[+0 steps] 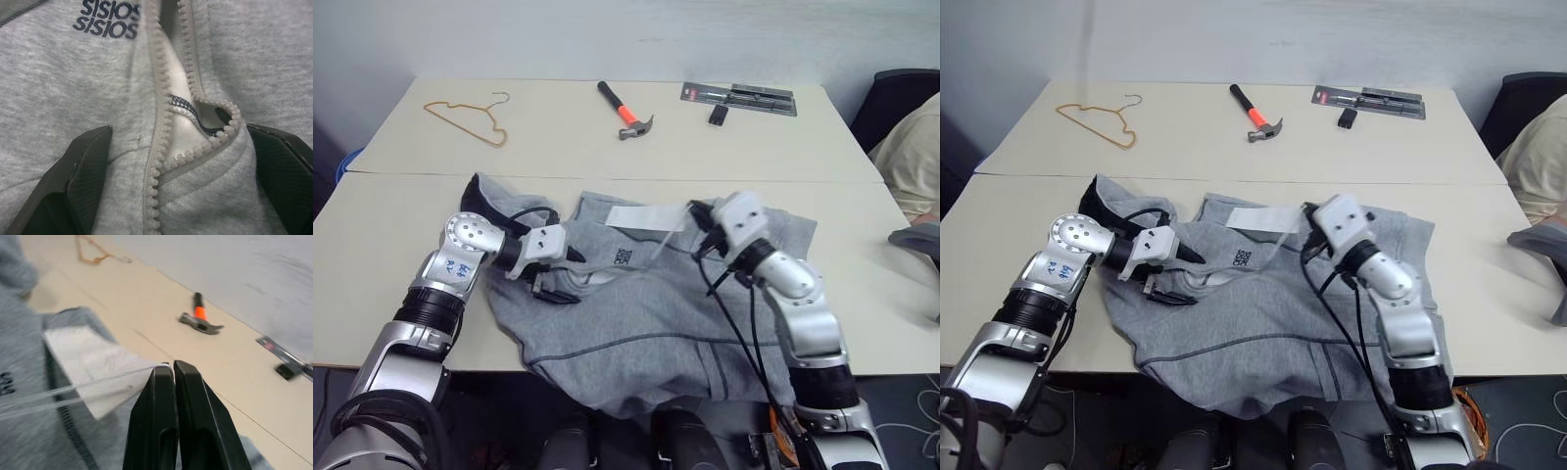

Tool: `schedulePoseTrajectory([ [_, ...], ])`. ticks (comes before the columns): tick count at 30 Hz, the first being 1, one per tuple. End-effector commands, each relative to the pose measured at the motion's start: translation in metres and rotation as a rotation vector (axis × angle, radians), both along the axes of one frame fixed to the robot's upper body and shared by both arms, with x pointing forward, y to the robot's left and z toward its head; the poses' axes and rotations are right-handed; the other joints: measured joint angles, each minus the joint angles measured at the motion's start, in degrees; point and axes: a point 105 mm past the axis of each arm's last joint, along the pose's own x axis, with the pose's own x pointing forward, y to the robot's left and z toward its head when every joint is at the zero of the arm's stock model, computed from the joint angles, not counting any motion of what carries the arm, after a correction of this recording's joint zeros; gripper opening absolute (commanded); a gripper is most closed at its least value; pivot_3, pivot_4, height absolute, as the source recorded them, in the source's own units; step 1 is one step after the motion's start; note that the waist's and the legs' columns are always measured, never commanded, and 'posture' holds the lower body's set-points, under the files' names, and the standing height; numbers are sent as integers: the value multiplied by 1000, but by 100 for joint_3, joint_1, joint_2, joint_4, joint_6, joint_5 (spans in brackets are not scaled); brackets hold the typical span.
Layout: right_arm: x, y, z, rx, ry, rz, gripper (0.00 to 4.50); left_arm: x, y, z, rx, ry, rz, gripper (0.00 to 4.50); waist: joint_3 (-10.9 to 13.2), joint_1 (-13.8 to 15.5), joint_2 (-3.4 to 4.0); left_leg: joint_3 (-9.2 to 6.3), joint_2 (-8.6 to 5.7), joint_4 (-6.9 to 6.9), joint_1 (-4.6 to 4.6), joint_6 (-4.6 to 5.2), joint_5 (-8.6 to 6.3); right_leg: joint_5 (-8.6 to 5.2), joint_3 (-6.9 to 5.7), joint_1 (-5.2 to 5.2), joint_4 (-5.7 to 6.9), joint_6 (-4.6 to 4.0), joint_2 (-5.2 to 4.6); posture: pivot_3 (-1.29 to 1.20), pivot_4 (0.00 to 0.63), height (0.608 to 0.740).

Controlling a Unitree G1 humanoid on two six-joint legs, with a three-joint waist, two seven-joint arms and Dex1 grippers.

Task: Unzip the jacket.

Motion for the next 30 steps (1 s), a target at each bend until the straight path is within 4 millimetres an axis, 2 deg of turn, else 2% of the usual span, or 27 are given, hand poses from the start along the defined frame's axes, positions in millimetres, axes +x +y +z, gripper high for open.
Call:
schedulePoseTrajectory([
  [1,-15,-51,30,118,-38,-180,7,2,1,-6,30,11,-6,4500,0,17,0,0,-1,1,0,0,0,0,-1,1,-1,0,0,0,150,740],
  [2,-21,-73,32,159,-30,-250,7,3,-2,-6,29,11,-13,4500,0,21,0,0,-5,1,-1,3,0,0,-1,1,-3,0,-4,0,150,740],
  [4,-30,-100,35,208,-18,-339,7,4,-4,-7,28,12,-22,4500,0,62,0,0,-9,0,-1,7,0,0,-2,1,-6,0,-7,0,150,740],
  [5,-37,-121,36,236,-14,-404,7,4,-5,-8,30,12,-26,4500,0,81,0,0,-9,0,-1,8,-1,0,-1,1,-7,0,-6,0,150,740],
  [14,-100,-275,55,331,-26,-861,7,8,-5,-10,36,6,-31,4500,-1,141,2,9,-16,-3,5,20,-2,2,2,4,-30,4,-7,0,150,740],
  [17,-112,-305,65,371,-45,-915,7,9,-3,-10,37,4,-27,4500,-2,133,3,10,-16,-5,10,22,-1,3,3,7,-35,5,-7,0,150,740],
  [19,-113,-313,70,374,-51,-916,7,9,-3,-10,36,2,-26,4500,-2,122,3,9,-14,-5,15,22,-1,3,3,14,-37,5,-6,0,150,740],
  [23,-95,-311,74,309,-26,-848,7,10,-2,-10,32,-5,-18,4500,-3,118,9,11,-13,-8,15,22,0,3,4,13,-38,5,-5,0,150,740],
  [25,-70,-280,61,156,72,-702,7,10,-6,-6,-1,-5,-17,4500,-3,119,9,11,-13,-8,15,22,0,3,4,13,-39,6,-5,0,150,740],
  [27,-48,-240,41,-1,179,-520,7,10,-13,4,-69,6,-14,4500,-3,88,9,10,-11,-8,16,22,0,3,6,13,-40,6,-4,0,150,740],
  [28,-41,-222,32,-49,222,-431,7,9,-16,9,-105,17,-12,4500,-3,70,9,9,-8,-8,16,22,0,3,4,14,-41,6,0,0,150,740],
  [30,-34,-199,18,-145,294,-301,7,8,-20,20,-167,50,-4,4500,-3,41,9,6,-6,-7,15,21,0,3,2,15,-41,6,2,0,150,740],
])
